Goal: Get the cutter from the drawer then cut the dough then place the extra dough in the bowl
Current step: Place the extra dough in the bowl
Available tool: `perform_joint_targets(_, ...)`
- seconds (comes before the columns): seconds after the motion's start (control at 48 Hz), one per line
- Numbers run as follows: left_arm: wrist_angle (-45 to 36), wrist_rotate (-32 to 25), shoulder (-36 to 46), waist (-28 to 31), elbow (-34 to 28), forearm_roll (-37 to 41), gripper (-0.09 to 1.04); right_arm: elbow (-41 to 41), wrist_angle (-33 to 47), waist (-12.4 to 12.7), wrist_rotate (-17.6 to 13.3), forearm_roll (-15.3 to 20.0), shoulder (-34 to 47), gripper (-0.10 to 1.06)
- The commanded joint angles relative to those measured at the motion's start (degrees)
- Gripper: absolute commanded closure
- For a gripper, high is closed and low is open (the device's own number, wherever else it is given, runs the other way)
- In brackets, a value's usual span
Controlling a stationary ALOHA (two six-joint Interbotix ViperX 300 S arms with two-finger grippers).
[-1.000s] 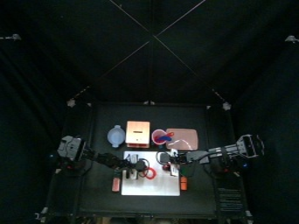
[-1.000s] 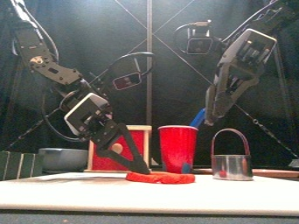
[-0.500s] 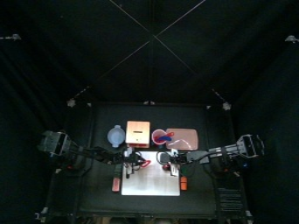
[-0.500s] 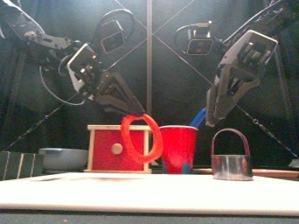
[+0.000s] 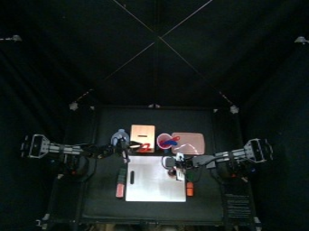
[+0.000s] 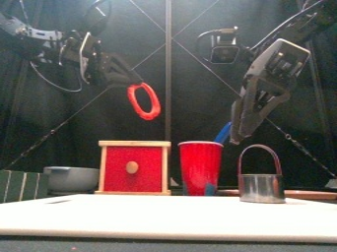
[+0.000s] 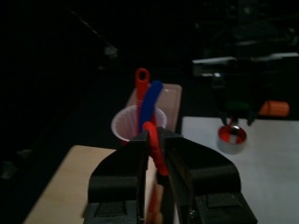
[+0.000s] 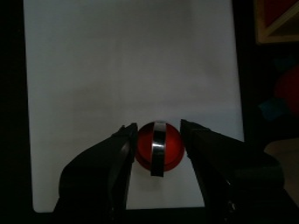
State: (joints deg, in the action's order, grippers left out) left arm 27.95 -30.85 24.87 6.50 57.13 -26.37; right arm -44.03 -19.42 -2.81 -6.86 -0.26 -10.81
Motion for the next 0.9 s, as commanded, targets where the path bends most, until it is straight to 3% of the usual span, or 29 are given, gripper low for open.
perform_joint_targets(0.021,3.3,0.1,6.2,3.1,3.0,0.2,0.35,1.0,0.6,0.3,0.1,-0.2,-0.1,0.16)
perform_joint_targets(0.188,7.8,0.4,14.4,6.2,10.8,-1.4,0.35,1.3,1.1,0.3,0.1,-0.1,1.1,0.16)
perform_joint_targets(0.354,7.2,0.2,17.9,9.1,17.0,-4.7,0.35,1.7,1.1,0.3,0.2,-0.2,1.4,0.16)
perform_joint_targets(0.708,-6.0,0.0,8.5,13.4,16.8,-4.9,0.34,6.6,1.0,0.0,0.4,-1.3,1.5,0.16)
perform_joint_targets(0.896,-6.0,0.1,2.6,17.1,15.4,-5.4,0.28,7.0,1.0,0.1,0.1,-3.1,1.8,0.16)
